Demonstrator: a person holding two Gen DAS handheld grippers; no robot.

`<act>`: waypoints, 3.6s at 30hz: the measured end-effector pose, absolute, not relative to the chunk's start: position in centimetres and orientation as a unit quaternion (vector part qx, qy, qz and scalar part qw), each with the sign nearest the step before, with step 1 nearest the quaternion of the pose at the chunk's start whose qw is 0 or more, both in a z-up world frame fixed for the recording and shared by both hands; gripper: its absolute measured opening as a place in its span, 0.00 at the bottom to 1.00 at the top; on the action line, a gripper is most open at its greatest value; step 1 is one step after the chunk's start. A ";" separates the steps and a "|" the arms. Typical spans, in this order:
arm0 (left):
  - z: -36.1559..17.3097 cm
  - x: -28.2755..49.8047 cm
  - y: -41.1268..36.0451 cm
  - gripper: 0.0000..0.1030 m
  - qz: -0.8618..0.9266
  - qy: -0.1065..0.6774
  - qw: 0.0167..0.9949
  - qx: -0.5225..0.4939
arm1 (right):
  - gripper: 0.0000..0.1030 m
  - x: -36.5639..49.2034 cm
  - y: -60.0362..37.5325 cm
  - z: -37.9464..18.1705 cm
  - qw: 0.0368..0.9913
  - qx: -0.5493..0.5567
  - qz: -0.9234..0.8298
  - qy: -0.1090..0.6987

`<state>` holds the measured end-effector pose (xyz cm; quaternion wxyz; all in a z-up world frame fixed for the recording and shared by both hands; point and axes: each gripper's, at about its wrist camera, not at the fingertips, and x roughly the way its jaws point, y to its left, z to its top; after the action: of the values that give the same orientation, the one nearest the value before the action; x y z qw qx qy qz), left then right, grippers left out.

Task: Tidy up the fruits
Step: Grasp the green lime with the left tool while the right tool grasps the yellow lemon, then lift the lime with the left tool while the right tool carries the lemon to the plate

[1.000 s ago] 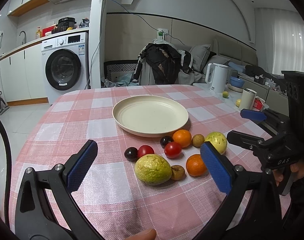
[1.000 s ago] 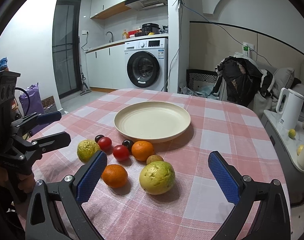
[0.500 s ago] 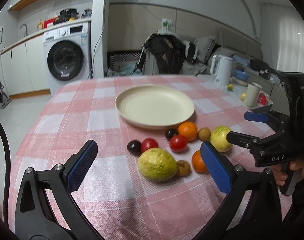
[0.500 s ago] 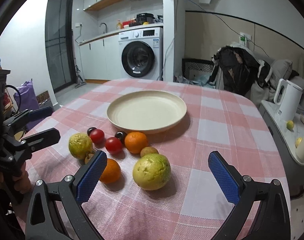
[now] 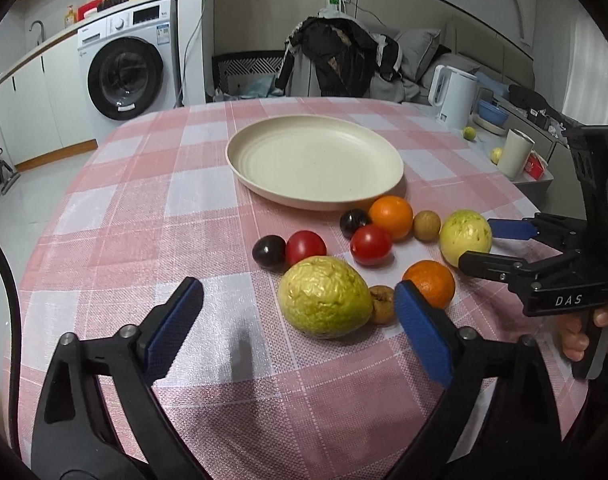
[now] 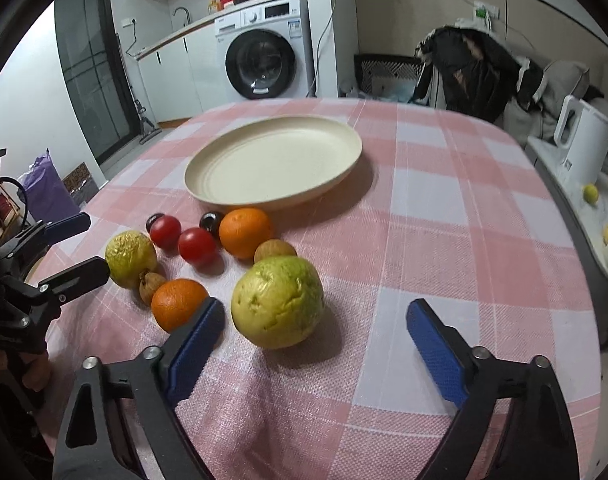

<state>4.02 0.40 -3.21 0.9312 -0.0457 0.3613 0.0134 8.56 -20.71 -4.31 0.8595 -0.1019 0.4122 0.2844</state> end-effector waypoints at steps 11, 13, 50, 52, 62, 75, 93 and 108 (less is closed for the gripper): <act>-4.2 5.2 0.6 0.59 -0.019 0.386 0.920 -0.073 | 0.71 8.5 -20.0 -5.3 0.839 -0.086 0.309 0.441; -4.3 5.4 0.5 0.57 -0.024 0.389 0.918 -0.071 | 0.66 8.6 -20.1 -5.2 0.839 -0.083 0.308 0.441; -5.1 4.9 1.8 0.46 -0.027 0.409 0.906 -0.107 | 0.49 8.0 -19.8 -4.7 0.837 -0.074 0.329 0.431; -5.1 4.7 1.8 0.45 -0.029 0.403 0.908 -0.109 | 0.49 8.0 -19.8 -4.7 0.837 -0.075 0.328 0.431; -3.6 4.1 1.5 0.45 -0.027 0.365 0.925 -0.096 | 0.49 7.9 -20.1 -4.4 0.840 -0.069 0.331 0.423; -0.2 4.5 2.1 0.45 -0.020 0.309 0.946 -0.098 | 0.49 7.6 -20.0 -2.8 0.854 -0.054 0.345 0.386; 0.3 10.7 0.5 0.45 0.006 0.281 0.958 -0.057 | 0.50 11.7 -17.4 0.0 0.872 -0.018 0.349 0.343; -2.0 14.0 1.1 0.45 0.017 0.305 0.951 -0.049 | 0.50 15.5 -14.3 -2.9 0.865 -0.032 0.327 0.379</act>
<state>14.00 1.07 -2.01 0.9510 -0.0489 0.3048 0.0174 15.50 -14.32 -2.90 0.8654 -0.0317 0.3787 0.3266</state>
